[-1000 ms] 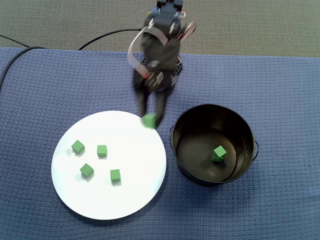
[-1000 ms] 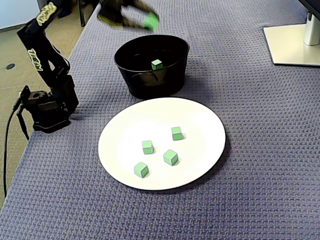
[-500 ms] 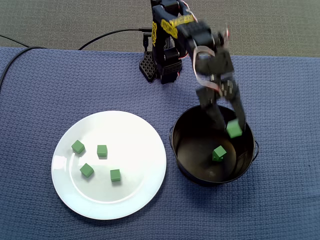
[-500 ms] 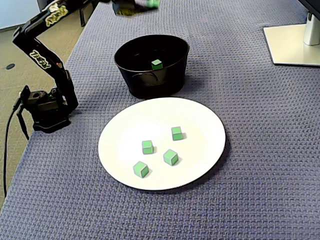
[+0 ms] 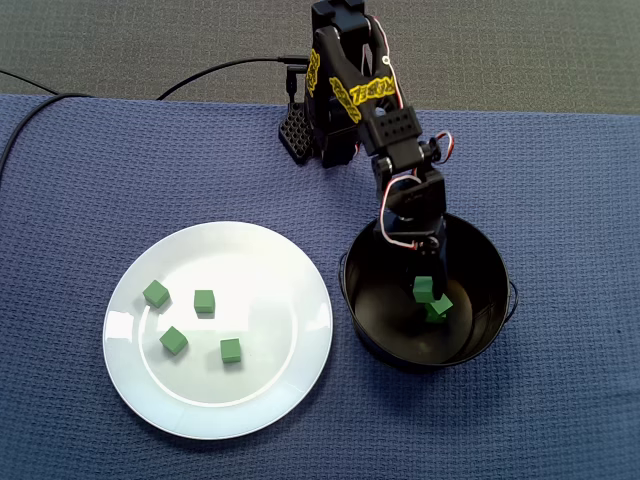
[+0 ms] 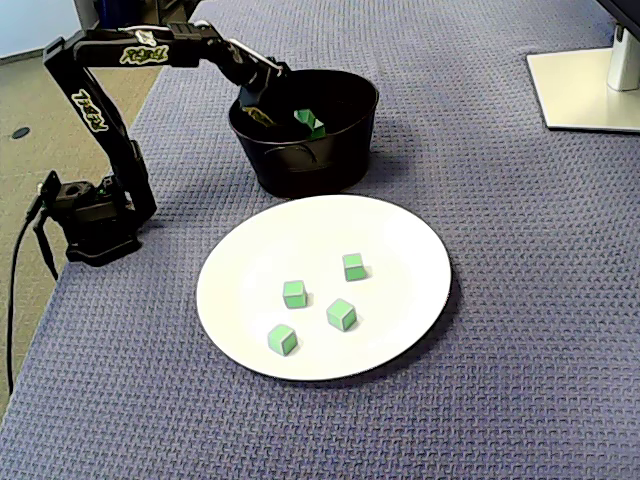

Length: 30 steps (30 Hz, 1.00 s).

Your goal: Pick up the items on the white plate and put them in the black container.

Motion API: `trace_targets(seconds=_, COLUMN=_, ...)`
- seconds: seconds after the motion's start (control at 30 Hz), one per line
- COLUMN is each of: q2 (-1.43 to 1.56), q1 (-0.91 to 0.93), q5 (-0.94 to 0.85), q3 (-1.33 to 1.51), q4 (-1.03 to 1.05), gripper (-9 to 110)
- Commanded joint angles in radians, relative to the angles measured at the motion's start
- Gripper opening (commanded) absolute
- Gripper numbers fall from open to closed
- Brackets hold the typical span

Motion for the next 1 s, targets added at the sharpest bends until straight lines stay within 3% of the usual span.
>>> trace_targets(seconds=0.0, q2=-0.021, q1=0.006, q5=0.023, q3=0.006, q4=-0.054, gripper=1)
trace_targets(seconds=0.1, q2=-0.006, q1=0.006, q5=0.058, q3=0.000, q4=-0.034, gripper=28)
trace_targets(seconds=0.23, q2=0.086, q1=0.021, q5=0.034, q3=-0.123, q4=0.204, gripper=47)
trace_targets(seconds=0.5, q2=0.215, q1=0.235, q5=-0.347, q3=-0.643, q4=0.792, gripper=37)
trace_targets(seconds=0.67, q2=0.184, q1=0.486, q5=-0.787, q3=-0.888, q4=1.075, gripper=36)
trace_targets(seconds=0.83, q2=0.112, q1=0.738, q5=-1.144, q3=-0.778, q4=0.988, gripper=35)
trace_targets(seconds=0.97, q2=0.040, q1=0.861, q5=-1.282, q3=-0.630, q4=0.842, gripper=39)
